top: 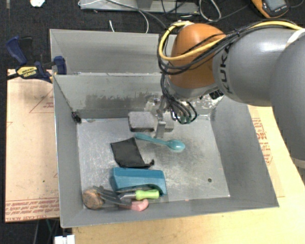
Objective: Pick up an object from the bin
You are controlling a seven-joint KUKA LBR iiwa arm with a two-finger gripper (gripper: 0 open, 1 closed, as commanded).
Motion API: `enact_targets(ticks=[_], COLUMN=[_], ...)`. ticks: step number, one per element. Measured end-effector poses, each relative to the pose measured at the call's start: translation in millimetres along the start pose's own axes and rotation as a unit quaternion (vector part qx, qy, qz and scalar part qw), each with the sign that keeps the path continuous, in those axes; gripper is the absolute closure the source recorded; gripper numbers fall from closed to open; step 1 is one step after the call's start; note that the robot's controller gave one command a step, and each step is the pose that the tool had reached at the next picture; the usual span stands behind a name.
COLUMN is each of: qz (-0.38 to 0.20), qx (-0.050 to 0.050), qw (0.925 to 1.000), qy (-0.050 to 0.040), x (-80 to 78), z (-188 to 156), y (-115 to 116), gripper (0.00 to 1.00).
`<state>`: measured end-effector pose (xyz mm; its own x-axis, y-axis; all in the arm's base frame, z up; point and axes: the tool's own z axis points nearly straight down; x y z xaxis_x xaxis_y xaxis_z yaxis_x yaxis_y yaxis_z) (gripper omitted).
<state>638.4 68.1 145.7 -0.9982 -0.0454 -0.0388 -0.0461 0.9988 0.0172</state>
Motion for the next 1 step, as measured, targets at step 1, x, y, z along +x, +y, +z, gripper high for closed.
enact_targets(ticks=[1], qz=[-0.001], qx=[0.0], qw=[1.0], qy=[-0.0007], x=[-5.4], z=[-76.3], y=[13.5], gripper=[1.0])
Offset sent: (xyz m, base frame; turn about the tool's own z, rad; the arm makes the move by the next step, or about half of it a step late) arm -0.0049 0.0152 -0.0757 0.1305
